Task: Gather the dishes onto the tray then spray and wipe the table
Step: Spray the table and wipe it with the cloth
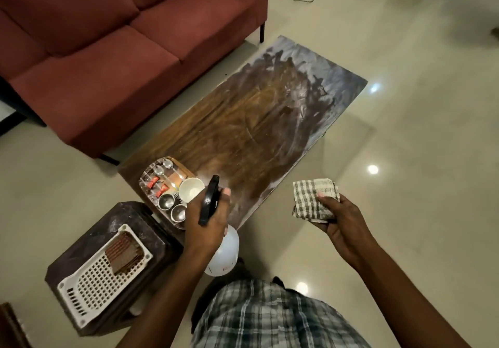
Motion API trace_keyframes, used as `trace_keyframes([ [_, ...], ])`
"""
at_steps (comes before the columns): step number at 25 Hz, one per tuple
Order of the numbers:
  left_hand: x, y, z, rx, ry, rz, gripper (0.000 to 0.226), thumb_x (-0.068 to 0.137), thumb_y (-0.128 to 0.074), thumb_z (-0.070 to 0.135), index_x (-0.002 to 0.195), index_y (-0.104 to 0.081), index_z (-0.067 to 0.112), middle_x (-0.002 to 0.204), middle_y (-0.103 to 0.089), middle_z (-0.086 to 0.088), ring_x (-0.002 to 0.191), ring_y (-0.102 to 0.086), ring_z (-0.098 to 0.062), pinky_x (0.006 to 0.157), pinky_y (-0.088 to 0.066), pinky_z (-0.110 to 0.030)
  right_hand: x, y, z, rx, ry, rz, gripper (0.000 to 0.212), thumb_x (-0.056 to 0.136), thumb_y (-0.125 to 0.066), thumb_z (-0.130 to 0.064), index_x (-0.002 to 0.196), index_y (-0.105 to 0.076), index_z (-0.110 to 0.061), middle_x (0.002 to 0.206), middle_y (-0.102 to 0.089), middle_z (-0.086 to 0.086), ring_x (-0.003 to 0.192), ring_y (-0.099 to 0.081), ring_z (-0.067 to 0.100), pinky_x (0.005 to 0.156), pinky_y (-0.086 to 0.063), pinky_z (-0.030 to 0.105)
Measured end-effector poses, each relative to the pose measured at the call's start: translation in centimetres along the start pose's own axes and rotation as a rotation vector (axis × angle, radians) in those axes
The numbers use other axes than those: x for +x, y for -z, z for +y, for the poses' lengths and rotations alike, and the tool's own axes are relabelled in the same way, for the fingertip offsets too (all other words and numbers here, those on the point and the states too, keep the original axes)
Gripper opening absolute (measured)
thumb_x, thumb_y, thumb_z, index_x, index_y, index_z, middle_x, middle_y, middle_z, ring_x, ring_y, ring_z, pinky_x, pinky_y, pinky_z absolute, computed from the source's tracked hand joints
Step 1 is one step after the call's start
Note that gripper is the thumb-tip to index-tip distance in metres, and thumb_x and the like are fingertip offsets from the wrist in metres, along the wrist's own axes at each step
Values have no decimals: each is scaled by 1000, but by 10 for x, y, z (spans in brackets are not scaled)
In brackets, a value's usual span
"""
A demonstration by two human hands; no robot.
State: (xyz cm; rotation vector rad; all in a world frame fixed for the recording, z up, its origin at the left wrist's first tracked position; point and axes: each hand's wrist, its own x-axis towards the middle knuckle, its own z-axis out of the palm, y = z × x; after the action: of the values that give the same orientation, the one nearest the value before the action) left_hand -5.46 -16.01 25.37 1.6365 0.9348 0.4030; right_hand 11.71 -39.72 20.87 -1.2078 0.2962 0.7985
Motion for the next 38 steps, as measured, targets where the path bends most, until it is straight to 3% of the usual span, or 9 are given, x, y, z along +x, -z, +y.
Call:
trace_keyframes([
  [4,28,-62,18,-40,11,-42,46,99,-67,51,85,-67,7,49,-50,3,45,-50,-14,52,-46,-29,37,32,-41,19,23,16,36,99,-65,-10,135,-66,-7,126,-76,19,106,-78,30,82,-66,39],
  [8,70,-124,33,-77,63,-56,40,98,-68,44,79,-68,9,44,-49,3,38,-46,-8,44,-41,-21,81,54,-84,-34,50,22,40,94,-69,-12,134,-66,-8,127,-75,18,115,-74,36,94,-64,45],
  [14,157,-210,82,-94,73,-98,46,92,-70,52,78,-66,8,47,-53,1,43,-51,-14,52,-45,-35,162,79,-163,-21,42,75,39,84,-77,-20,123,-76,-16,127,-75,19,111,-76,34,86,-65,40],
  [17,200,-245,107,-79,54,-139,52,91,-70,54,81,-64,3,53,-51,-12,49,-50,-26,55,-44,-41,201,87,-201,-25,54,76,38,84,-78,-21,122,-77,-16,128,-75,19,112,-76,35,87,-65,40],
  [24,281,-323,158,-74,65,-81,60,89,-69,57,88,-64,-3,75,-61,-33,53,-49,-27,57,-44,-43,292,129,-286,30,53,88,41,87,-75,-18,126,-73,-8,131,-73,21,120,-72,39,89,-65,43],
  [27,307,-369,181,-73,79,-25,59,91,-70,55,87,-64,-4,72,-55,-38,53,-47,-27,59,-42,-44,339,160,-339,2,22,90,38,87,-73,-19,124,-74,-10,130,-73,21,115,-74,37,85,-65,42],
  [30,328,-416,206,-107,109,55,49,91,-71,51,89,-67,2,67,-56,-34,47,-47,-23,52,-43,-38,382,180,-391,-44,-24,36,36,86,-73,-20,121,-77,-13,129,-74,20,114,-75,36,85,-65,41],
  [34,352,-470,228,-135,144,192,41,93,-72,47,86,-68,7,49,-53,-4,40,-47,-16,43,-43,-28,451,178,-445,-180,-86,-87,31,97,-67,-11,128,-72,-13,128,-75,17,118,-72,38,93,-63,47],
  [38,386,-509,240,-177,178,278,34,102,-71,32,83,-68,4,50,-55,-10,38,-47,-15,44,-43,-29,527,151,-481,-270,-140,-192,36,102,-60,-6,136,-66,-13,129,-75,14,121,-71,36,104,-57,52],
])
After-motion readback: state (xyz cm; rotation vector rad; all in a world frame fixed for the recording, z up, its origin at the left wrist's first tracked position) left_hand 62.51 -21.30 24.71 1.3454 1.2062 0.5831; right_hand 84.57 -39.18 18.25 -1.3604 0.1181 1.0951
